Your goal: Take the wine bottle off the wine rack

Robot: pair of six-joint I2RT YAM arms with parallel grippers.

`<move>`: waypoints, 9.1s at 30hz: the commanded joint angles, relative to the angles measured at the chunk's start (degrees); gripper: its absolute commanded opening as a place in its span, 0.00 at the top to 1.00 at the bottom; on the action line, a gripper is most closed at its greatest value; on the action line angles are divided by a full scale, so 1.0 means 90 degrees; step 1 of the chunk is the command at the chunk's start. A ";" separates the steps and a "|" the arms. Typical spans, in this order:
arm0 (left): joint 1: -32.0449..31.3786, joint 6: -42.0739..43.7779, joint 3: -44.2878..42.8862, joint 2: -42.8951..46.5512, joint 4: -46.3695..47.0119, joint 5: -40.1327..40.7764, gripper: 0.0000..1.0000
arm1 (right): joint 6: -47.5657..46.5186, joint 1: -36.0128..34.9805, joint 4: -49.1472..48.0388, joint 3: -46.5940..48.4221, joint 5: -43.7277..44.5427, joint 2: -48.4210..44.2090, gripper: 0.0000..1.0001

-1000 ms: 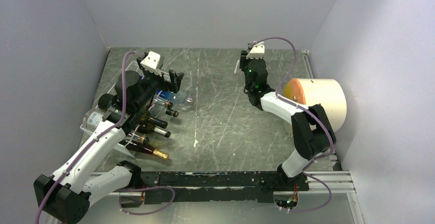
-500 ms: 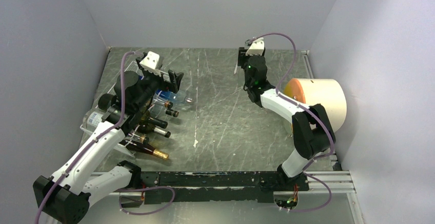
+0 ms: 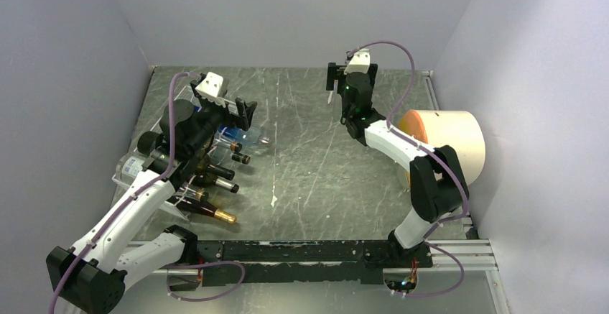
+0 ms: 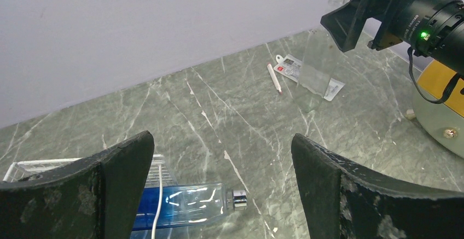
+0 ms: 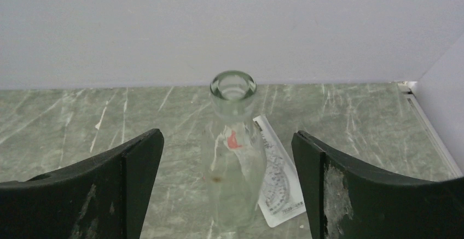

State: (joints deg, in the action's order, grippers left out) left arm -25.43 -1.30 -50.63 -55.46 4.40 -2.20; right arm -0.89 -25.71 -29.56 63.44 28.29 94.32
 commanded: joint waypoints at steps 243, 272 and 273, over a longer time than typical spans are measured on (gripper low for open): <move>0.0123 -0.0149 -0.0021 0.0522 0.0193 0.0189 0.01 | 0.1851 -0.0321 0.2984 -0.0607 0.1005 -0.3544 1.00; 0.0122 -0.0070 -0.0009 0.0494 0.0193 0.0346 0.01 | 0.0834 0.0650 -0.0772 -0.2070 0.0286 -0.1960 0.80; 0.0121 -0.0070 -0.0019 0.0489 0.0177 0.0358 0.01 | 0.0856 0.0650 -0.0750 -0.2117 0.0317 -0.2004 0.76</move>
State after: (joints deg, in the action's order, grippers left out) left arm -24.84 -2.31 -50.48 -51.13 4.73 0.99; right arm 5.50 -20.23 -26.39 45.63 30.83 79.64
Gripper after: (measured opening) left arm 0.992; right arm 0.384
